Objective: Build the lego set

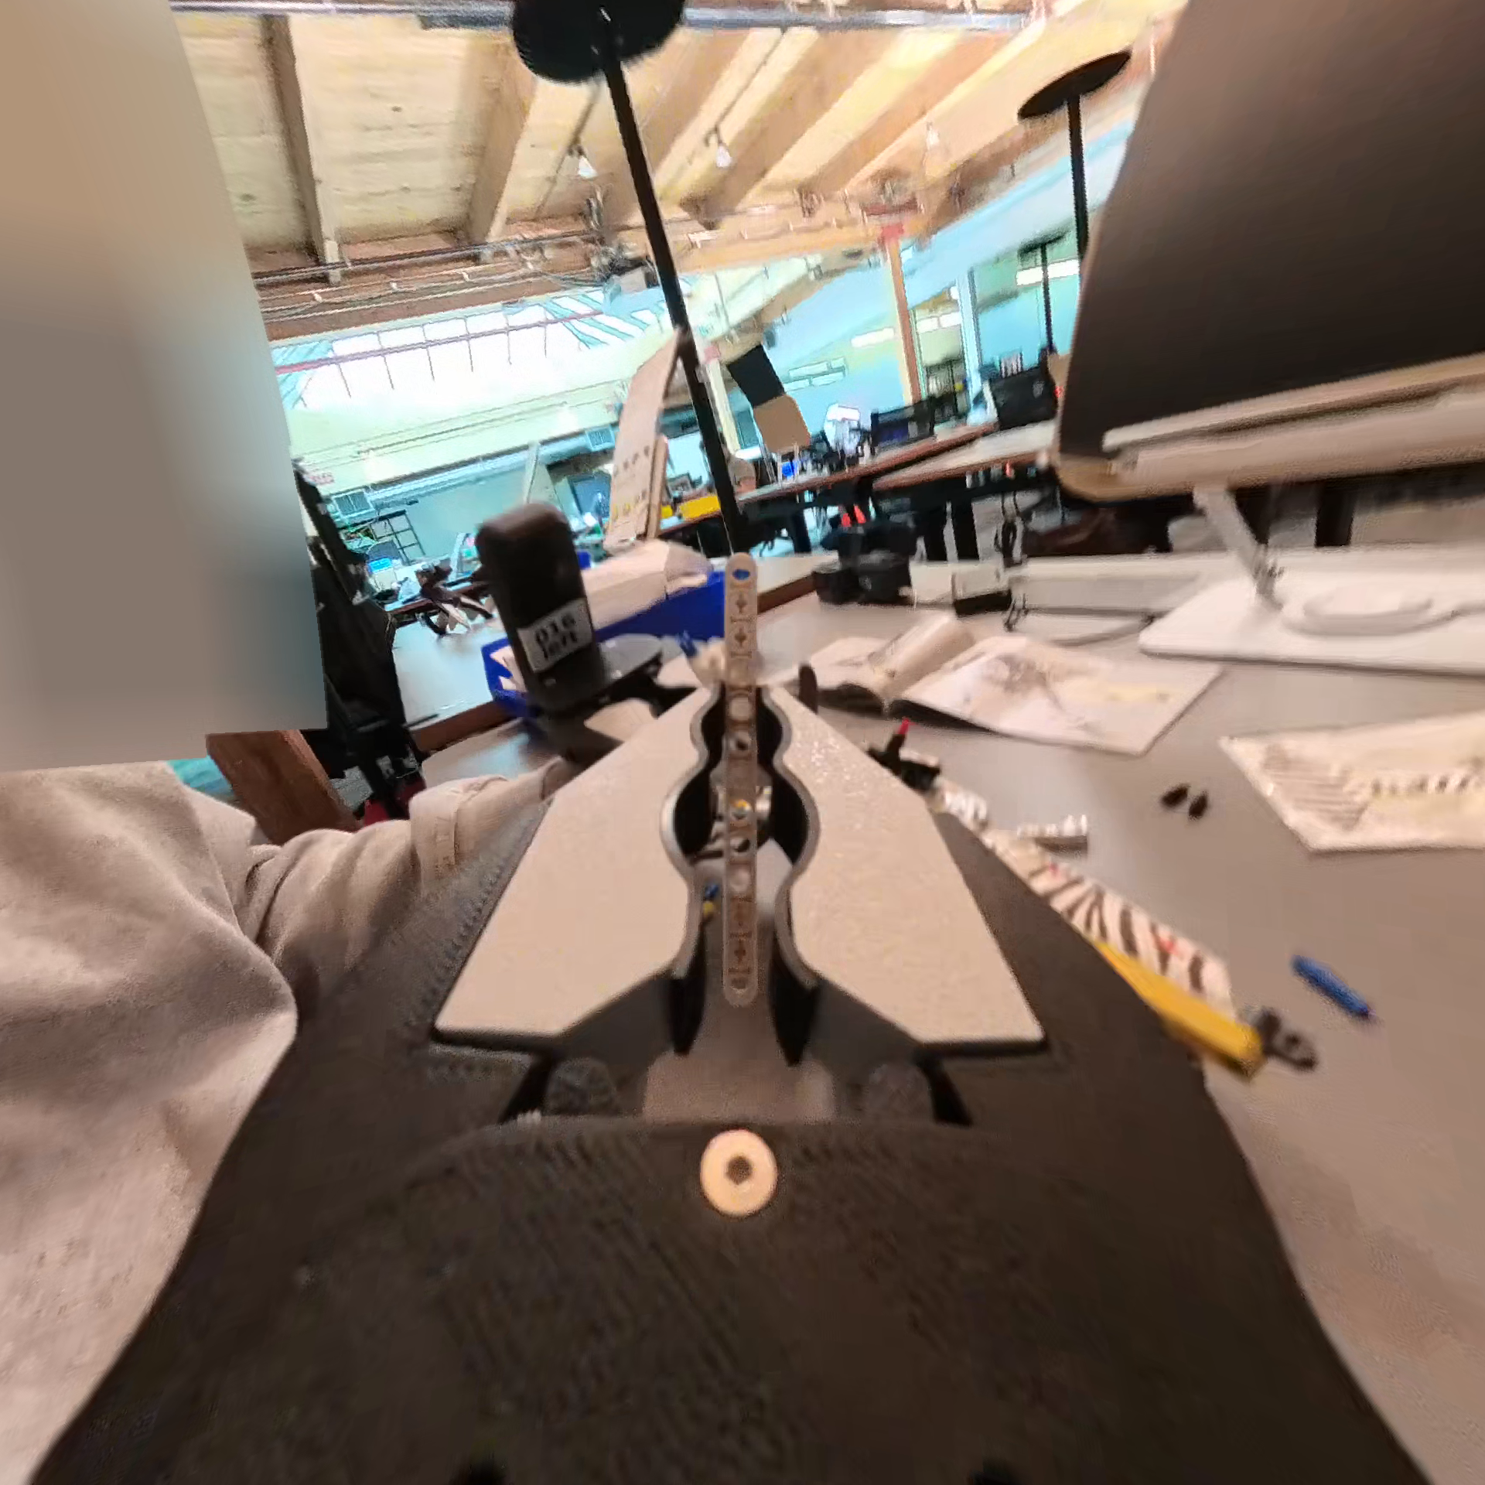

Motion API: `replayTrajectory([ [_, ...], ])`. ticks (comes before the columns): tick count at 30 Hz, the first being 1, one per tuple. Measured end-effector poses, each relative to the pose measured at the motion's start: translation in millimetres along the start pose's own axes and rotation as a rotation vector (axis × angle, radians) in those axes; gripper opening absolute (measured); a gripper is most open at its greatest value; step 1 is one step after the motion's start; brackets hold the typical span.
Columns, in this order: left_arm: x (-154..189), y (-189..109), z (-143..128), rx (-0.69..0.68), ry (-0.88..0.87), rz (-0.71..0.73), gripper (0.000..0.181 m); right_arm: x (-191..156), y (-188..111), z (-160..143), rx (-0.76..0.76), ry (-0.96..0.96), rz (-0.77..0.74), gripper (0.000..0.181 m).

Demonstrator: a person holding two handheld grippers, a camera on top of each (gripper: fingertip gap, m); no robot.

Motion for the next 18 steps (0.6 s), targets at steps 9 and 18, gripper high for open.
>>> replayTrajectory([
  [9,-1.2,-0.8,-0.7,0.018,-0.002,0.033,0.008,0.8,-17.9,7.1,0.227,0.284,0.110,0.005],
  [18,-11.4,-1.1,-5.8,-0.005,-0.023,0.093,0.023,-2.5,21.2,8.4,0.184,0.111,0.111,0.005],
])
Point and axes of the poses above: each gripper's, where its closed fingertips meet, y out along the fingers, z out of its top, x = y × z across the jaws, the point moved 1 cm from there along -y, back along the fingers, and after that the axes turned 6 degrees about -y, right-handed, at the moved point
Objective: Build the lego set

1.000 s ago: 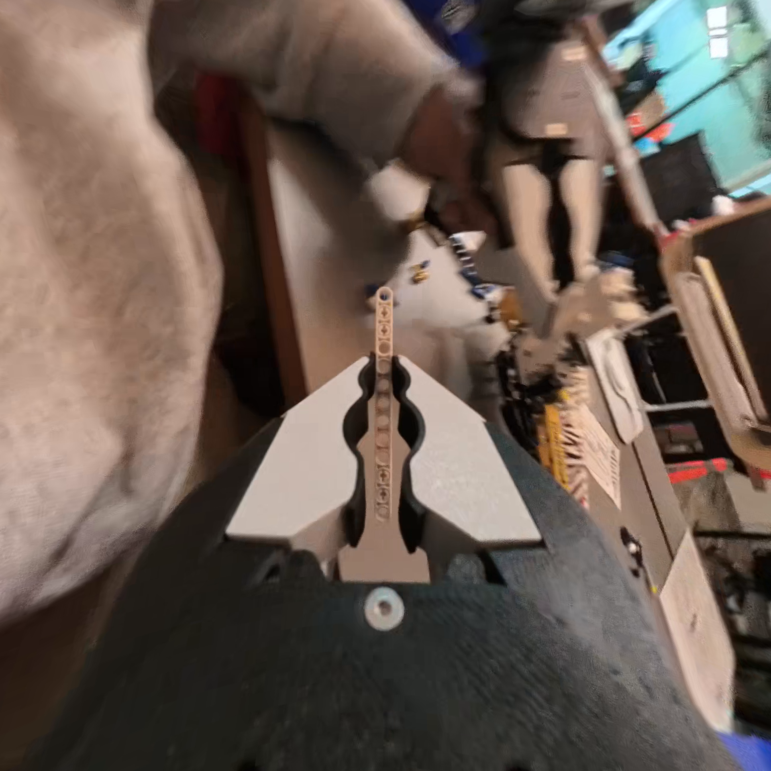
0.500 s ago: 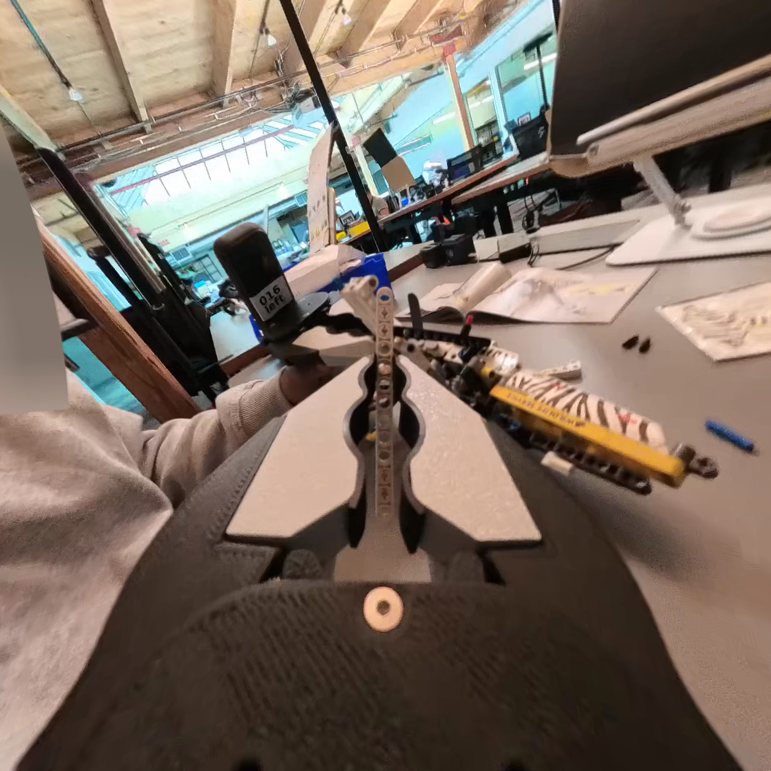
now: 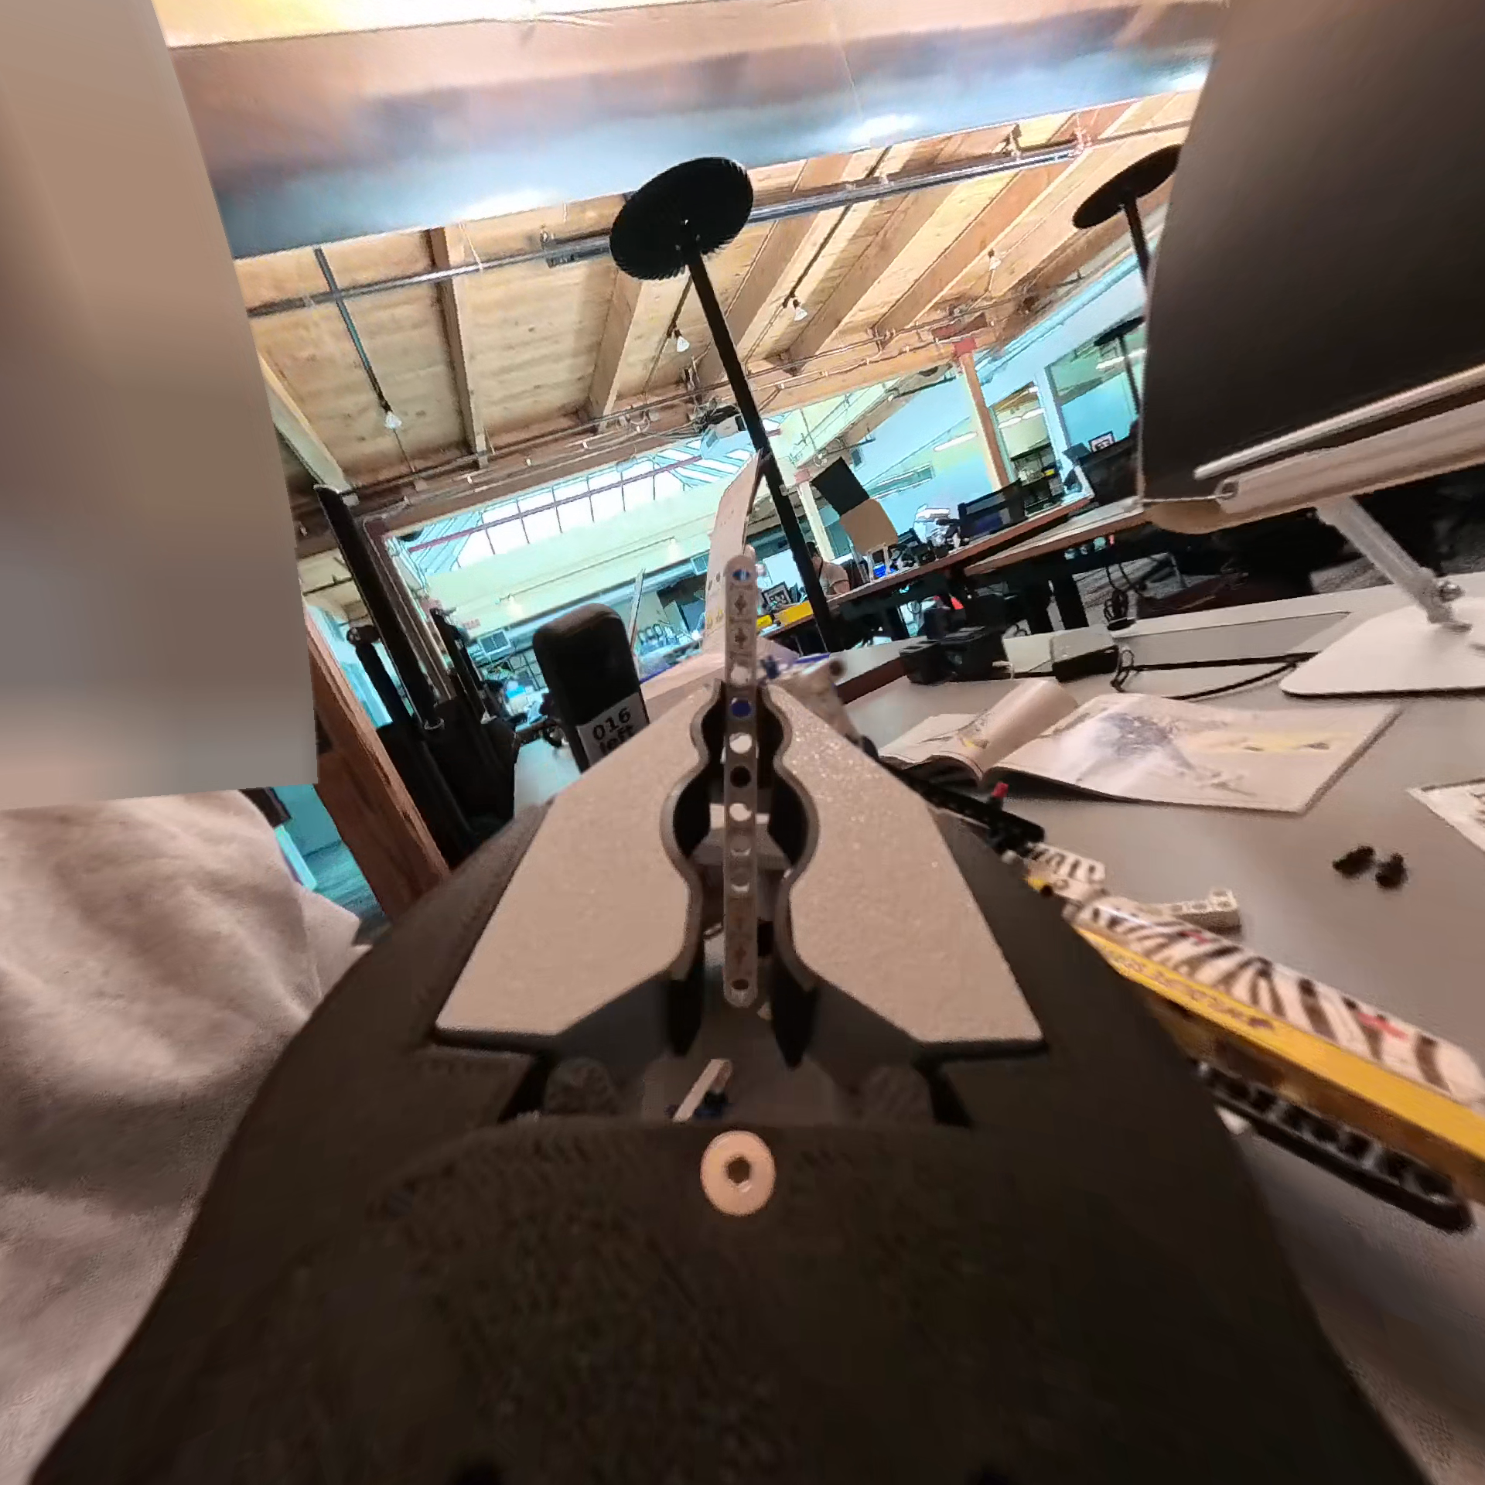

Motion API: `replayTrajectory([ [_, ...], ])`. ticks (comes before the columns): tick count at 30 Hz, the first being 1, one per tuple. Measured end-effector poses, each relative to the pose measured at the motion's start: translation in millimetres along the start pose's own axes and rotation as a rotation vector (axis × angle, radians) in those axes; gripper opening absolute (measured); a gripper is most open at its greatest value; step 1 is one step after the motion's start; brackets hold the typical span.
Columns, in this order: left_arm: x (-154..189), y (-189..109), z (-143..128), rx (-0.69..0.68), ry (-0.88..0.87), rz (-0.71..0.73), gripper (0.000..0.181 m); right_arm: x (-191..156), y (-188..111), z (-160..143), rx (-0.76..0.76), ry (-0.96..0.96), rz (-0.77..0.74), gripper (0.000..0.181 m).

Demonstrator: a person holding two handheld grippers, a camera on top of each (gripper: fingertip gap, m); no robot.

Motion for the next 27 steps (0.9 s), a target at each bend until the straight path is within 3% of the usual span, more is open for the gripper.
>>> replayTrajectory([
  [3,-1.2,-1.4,0.0,0.004,-0.008,0.004,0.020,0.6,5.5,-19.5,-0.100,-0.011,-0.019,0.005],
  [7,-3.7,-2.7,-0.5,0.005,-0.005,0.015,0.017,-8.6,-2.8,-24.6,-0.103,-0.107,-0.012,0.005],
  [11,-3.8,-3.4,-1.0,-0.004,0.008,0.031,0.014,17.5,-20.1,-56.5,-0.359,-0.186,-0.211,0.006],
  [16,-5.4,-2.6,-1.1,-0.005,0.007,0.042,0.017,32.3,-33.5,-85.2,-0.646,-0.284,-0.332,0.006],
  [22,-8.3,-5.5,-0.1,-0.001,0.025,0.075,0.019,19.2,-7.1,-75.5,-0.545,-0.272,-0.230,0.006],
  [27,-13.2,-13.3,7.1,0.040,0.029,0.111,0.026,15.8,-6.6,-61.6,-0.465,-0.276,-0.221,0.006],
])
Point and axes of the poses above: each gripper's, where its closed fingertips meet, y out along the fingers, z out of its top, x = y × z across the jaws, the point moved 1 cm from there along -y, back along the fingers, and after that the axes turned 6 degrees about -y, right-handed, at the moved point
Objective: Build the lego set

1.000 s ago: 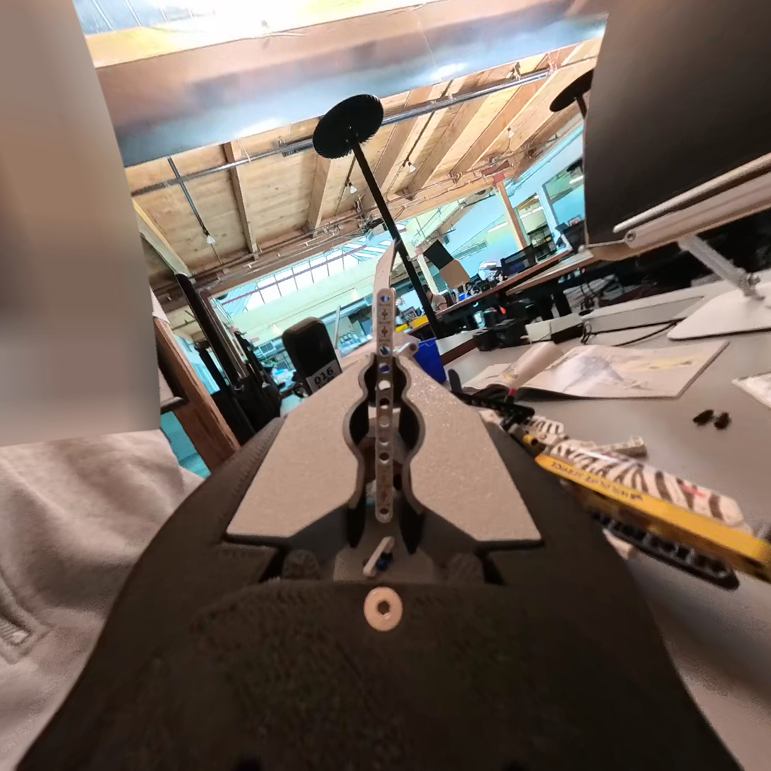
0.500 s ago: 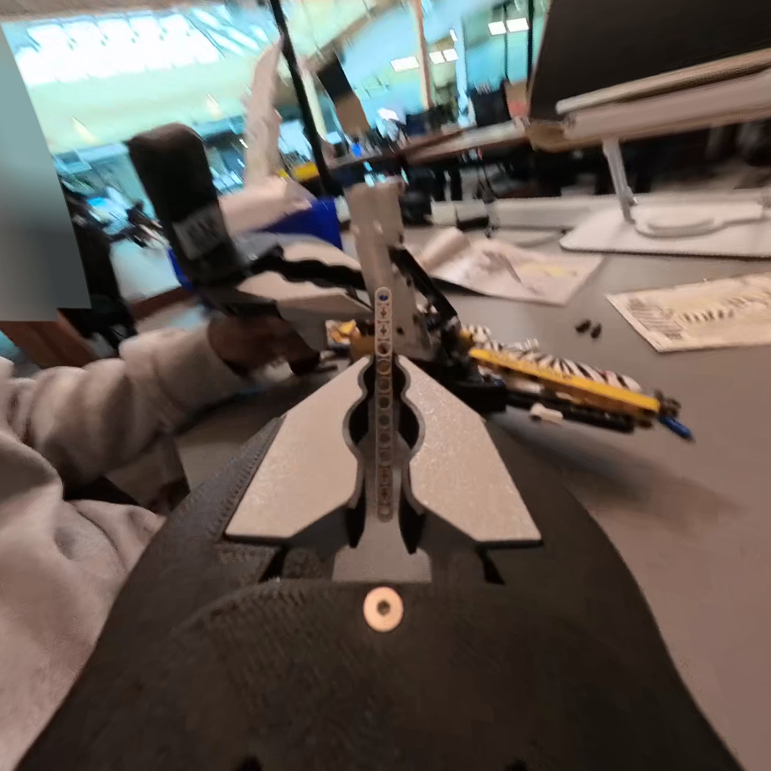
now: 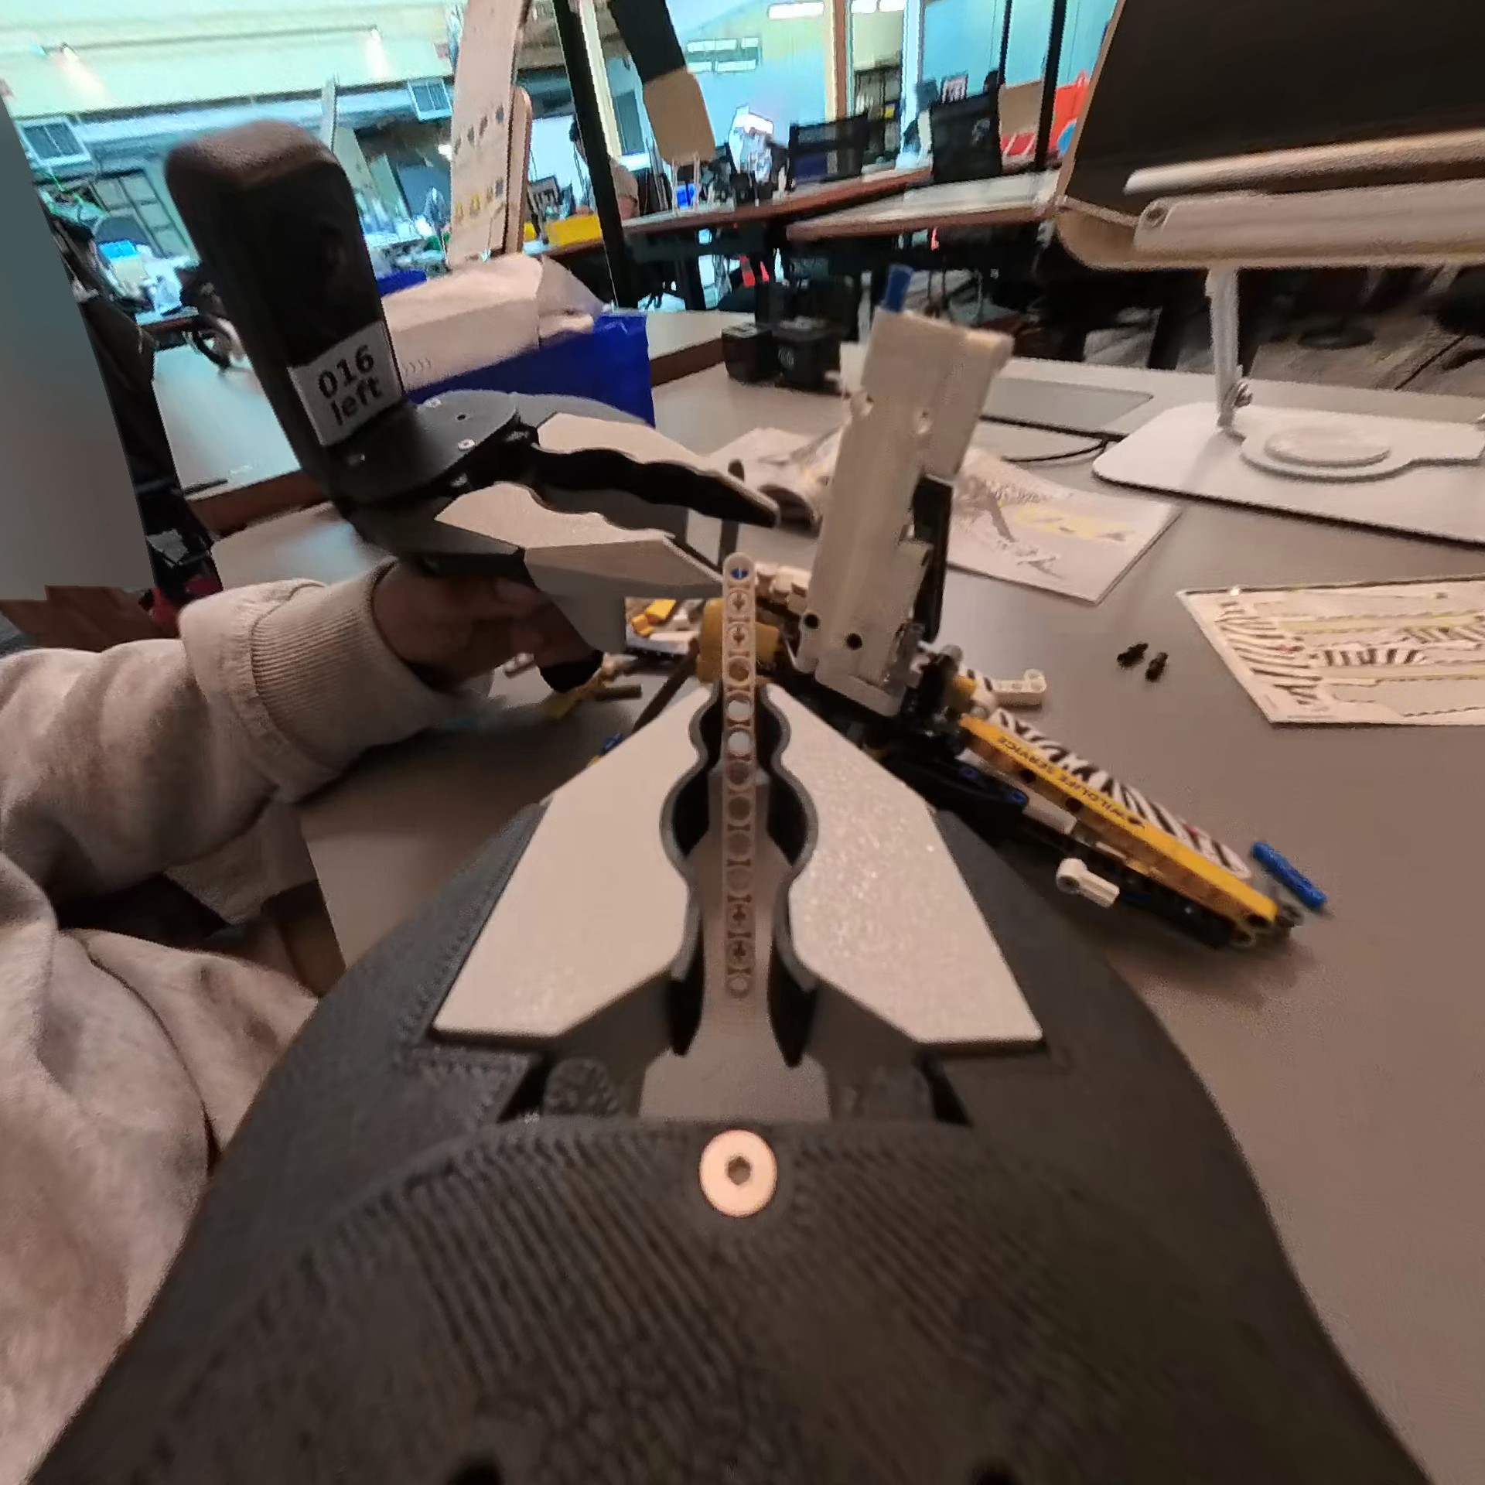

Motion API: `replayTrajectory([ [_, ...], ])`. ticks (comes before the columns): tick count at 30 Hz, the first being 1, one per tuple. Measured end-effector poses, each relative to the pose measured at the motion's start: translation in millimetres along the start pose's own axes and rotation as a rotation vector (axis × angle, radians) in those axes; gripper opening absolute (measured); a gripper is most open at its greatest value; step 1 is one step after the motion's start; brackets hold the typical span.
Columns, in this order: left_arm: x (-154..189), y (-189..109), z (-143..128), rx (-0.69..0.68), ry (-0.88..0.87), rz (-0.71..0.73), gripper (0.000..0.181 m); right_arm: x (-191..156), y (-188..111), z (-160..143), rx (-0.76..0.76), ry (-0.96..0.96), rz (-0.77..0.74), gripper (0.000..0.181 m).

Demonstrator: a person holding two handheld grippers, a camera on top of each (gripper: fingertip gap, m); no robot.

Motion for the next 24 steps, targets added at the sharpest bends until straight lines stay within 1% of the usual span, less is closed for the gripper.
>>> replayTrajectory([
  [2,-0.5,-2.1,4.0,0.019,-0.023,-0.003,0.028,-0.1,-5.9,7.5,0.049,0.010,0.009,0.006],
  [5,10.9,-4.9,18.9,0.075,-0.054,-0.046,0.028,-6.7,-13.2,20.0,0.141,0.065,0.082,0.006],
  [8,41.5,-5.9,39.4,0.140,-0.112,-0.165,0.023,-19.4,-16.8,28.6,0.200,0.135,0.202,0.006],
  [10,60.1,0.3,44.8,0.137,-0.212,-0.252,0.024,-28.6,-17.4,32.9,0.226,0.166,0.276,0.005],
  [12,73.8,4.6,48.7,0.131,-0.322,-0.348,0.025,-32.4,-17.8,35.8,0.248,0.193,0.310,0.005],
  [13,79.9,4.4,51.2,0.135,-0.370,-0.407,0.022,-34.1,-18.1,36.2,0.251,0.205,0.326,0.005],
  [14,84.8,3.0,53.3,0.142,-0.409,-0.463,0.011,-36.0,-18.7,36.2,0.254,0.217,0.344,0.005],
  [15,84.7,2.6,54.4,0.147,-0.446,-0.485,0.005,-37.8,-19.5,36.1,0.257,0.229,0.362,0.005],
  [18,85.9,2.1,51.3,0.123,-0.494,-0.528,0.005,-40.6,-20.4,33.7,0.245,0.256,0.390,0.005],
  [22,87.0,2.7,47.2,0.090,-0.491,-0.531,0.005,-41.9,-19.7,28.5,0.195,0.230,0.384,0.005],
  [23,88.1,2.7,46.6,0.083,-0.494,-0.537,0.007,-42.2,-19.7,27.5,0.182,0.218,0.378,0.005],
  [24,91.7,2.0,45.5,0.068,-0.499,-0.565,0.016,-42.4,-19.4,26.0,0.166,0.204,0.372,0.005],
])
Point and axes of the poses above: each gripper's, where its closed fingertips meet, y out along the fingers, z out of its top, x = y × z across the jaws, the point moved 1 cm from there along -y, back along the fingers, and after that the axes turned 6 degrees about -y, right-handed, at the moved point
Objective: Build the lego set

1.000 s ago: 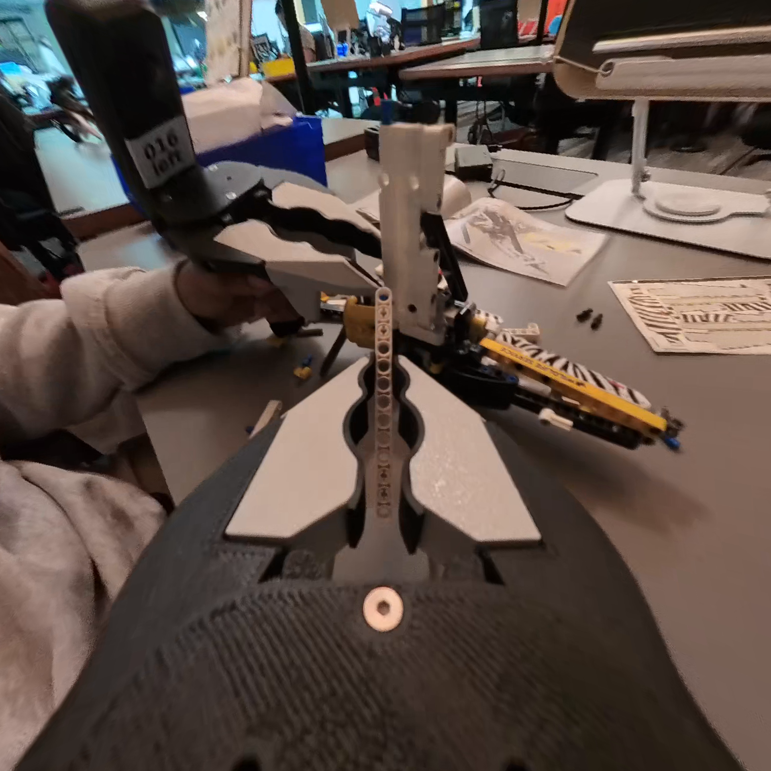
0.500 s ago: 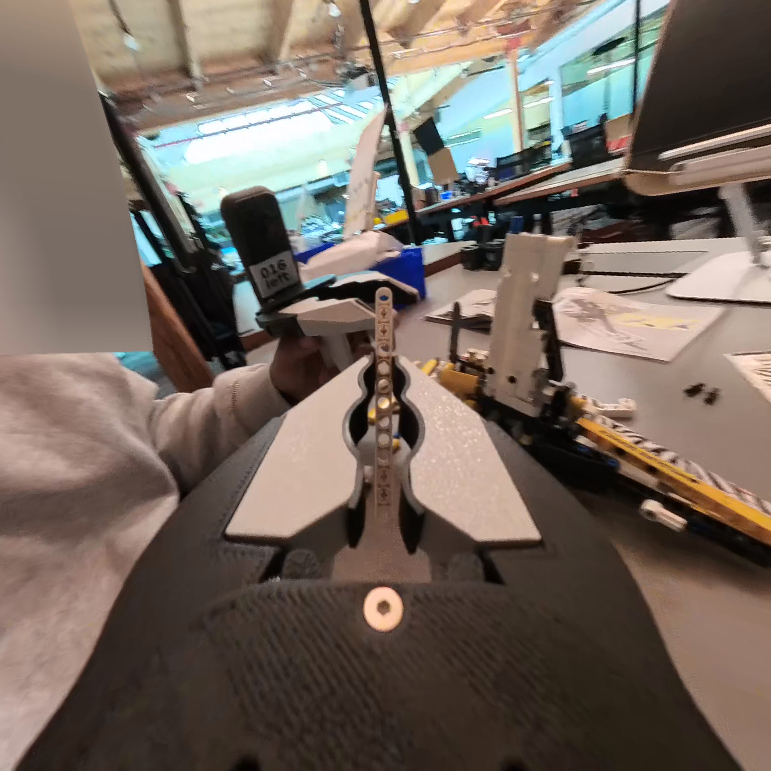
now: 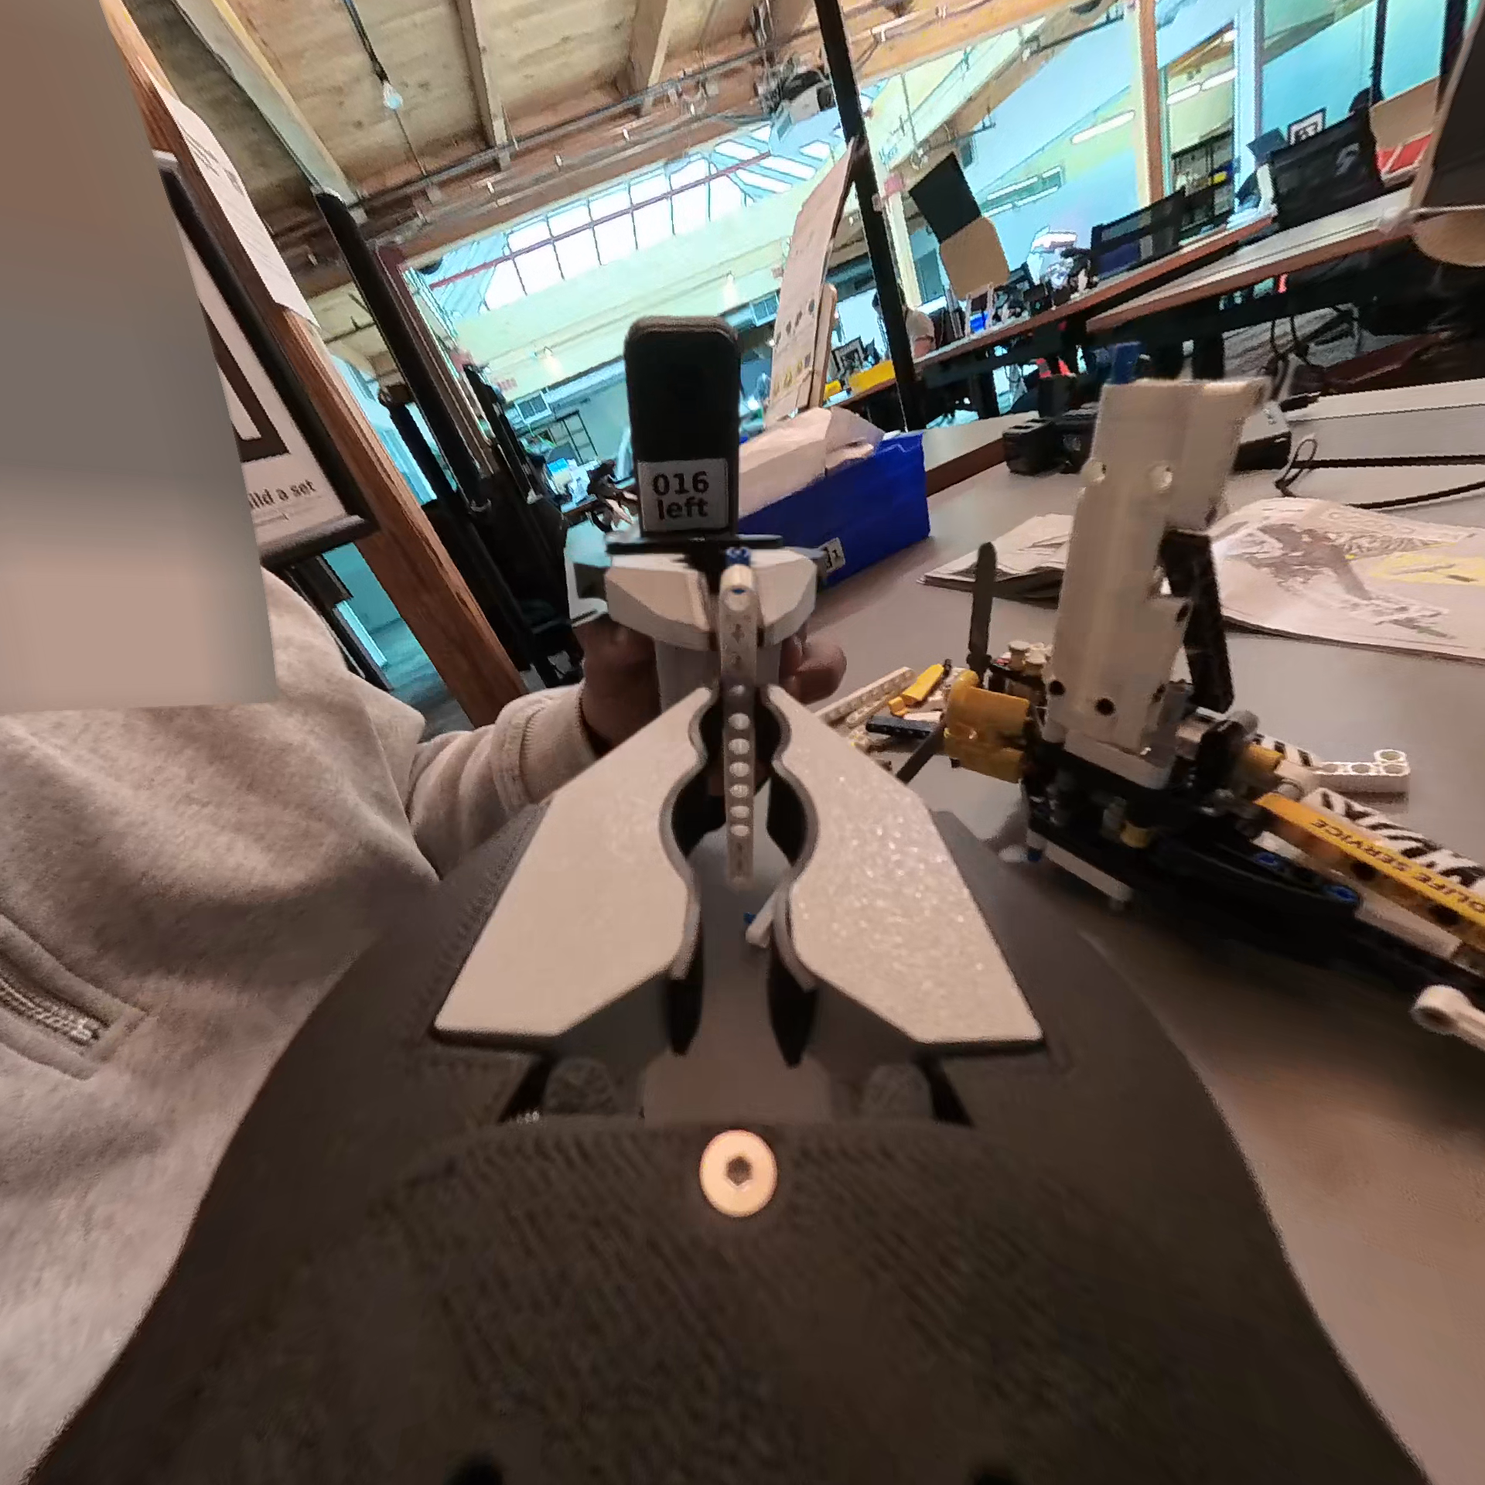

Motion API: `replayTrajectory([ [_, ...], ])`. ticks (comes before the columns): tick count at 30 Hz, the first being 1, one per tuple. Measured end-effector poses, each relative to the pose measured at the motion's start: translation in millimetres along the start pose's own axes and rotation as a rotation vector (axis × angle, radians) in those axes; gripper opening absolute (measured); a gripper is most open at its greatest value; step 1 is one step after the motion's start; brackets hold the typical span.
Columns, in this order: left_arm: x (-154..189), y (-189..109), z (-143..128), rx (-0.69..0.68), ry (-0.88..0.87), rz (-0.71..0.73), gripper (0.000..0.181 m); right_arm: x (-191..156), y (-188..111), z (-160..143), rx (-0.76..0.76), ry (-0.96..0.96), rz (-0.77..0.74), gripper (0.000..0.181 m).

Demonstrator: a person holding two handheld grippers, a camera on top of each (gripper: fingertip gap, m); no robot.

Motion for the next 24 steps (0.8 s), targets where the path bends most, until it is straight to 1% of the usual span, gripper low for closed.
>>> replayTrajectory([
  [1,1.8,1.6,-3.3,-0.025,-0.019,-0.019,0.029,0.4,0.4,-2.6,-0.024,-0.011,-0.008,0.005],
  [2,1.4,2.9,-5.9,-0.044,-0.029,-0.020,0.032,0.7,1.2,-6.0,-0.051,-0.023,-0.015,0.005],
  [3,-0.6,3.3,-6.8,-0.048,-0.021,-0.005,0.017,0.4,2.2,-9.1,-0.074,-0.034,-0.017,0.006],
  [4,-4.6,2.4,-6.5,-0.041,-0.001,0.027,0.007,-0.8,3.1,-10.2,-0.083,-0.042,-0.015,0.006],
  [7,-6.1,-0.8,-2.4,-0.025,-0.032,0.026,0.006,0.0,2.6,-7.9,-0.068,-0.047,-0.027,0.007],
  [9,-4.9,-4.3,3.0,0.001,-0.050,0.011,0.006,1.5,0.1,-6.7,-0.054,-0.050,-0.032,0.014],
  [11,-4.5,-5.9,3.0,-0.006,-0.055,0.007,0.005,-0.2,-1.8,-8.6,-0.060,-0.047,-0.010,0.018],
  [15,-3.9,-3.4,-1.6,-0.039,-0.047,0.010,0.006,-5.1,-0.6,-14.5,-0.098,-0.054,0.023,0.008],
  [24,-2.0,1.6,-3.8,-0.036,-0.047,0.006,0.005,-6.9,-2.2,-17.5,-0.127,-0.054,0.035,0.007],
])
Point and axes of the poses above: each gripper's, where its closed fingertips meet, y out along the fingers, z out of its top, x = y × z across the jaws, the point moved 1 cm from there along -y, back along the fingers, and after that the axes turned 6 degrees about -y, right-handed, at the moved point
